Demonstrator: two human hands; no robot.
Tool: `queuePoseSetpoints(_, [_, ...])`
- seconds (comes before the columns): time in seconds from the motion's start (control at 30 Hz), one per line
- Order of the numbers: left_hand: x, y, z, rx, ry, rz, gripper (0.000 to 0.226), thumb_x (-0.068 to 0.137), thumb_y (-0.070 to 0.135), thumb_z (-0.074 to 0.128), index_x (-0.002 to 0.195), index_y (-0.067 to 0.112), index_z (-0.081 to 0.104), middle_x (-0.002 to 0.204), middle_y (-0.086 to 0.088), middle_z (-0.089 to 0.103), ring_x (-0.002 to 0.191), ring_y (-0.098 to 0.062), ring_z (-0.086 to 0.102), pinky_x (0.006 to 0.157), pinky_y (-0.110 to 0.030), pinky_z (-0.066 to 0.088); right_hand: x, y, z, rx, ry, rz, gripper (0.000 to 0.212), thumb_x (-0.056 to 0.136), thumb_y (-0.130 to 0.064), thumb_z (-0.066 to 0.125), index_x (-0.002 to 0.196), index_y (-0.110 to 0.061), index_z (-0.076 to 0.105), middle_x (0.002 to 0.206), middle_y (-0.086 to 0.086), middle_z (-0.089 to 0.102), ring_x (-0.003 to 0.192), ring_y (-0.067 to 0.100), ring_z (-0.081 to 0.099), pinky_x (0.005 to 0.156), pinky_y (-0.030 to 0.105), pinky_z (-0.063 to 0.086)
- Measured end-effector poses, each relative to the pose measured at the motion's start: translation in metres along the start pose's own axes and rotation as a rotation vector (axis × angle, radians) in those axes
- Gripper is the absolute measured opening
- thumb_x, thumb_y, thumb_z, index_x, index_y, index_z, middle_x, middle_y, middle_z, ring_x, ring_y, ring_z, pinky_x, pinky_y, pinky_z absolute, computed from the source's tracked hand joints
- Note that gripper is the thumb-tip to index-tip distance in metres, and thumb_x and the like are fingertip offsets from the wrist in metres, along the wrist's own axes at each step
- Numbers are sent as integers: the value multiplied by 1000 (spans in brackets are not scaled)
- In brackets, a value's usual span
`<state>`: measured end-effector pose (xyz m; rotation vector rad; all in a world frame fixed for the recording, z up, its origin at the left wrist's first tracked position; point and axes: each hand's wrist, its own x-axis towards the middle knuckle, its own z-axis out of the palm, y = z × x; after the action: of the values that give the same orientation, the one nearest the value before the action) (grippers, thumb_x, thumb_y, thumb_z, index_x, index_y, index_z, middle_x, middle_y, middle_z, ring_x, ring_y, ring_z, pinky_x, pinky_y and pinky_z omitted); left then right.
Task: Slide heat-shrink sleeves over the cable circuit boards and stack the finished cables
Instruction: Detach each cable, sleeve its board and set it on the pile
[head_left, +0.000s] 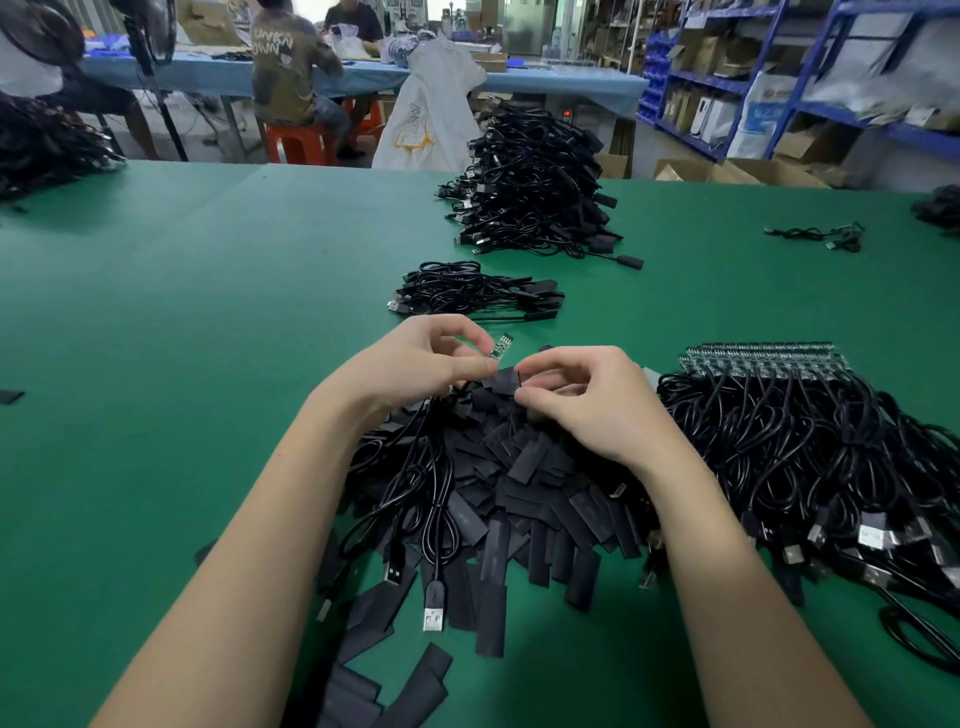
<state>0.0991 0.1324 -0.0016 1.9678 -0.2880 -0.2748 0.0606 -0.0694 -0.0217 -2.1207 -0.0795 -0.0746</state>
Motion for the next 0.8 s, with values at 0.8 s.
queuePoseSetpoints(0.8, [-5, 1, 11, -480, -248, -8, 20, 75, 10, 74, 90, 7, 62, 77, -10, 67, 68, -17, 61, 66, -23, 51, 3, -6, 5, 1030, 190, 17, 19, 92, -2, 69, 111, 1, 70, 91, 4, 78, 87, 14, 75, 74, 20, 58])
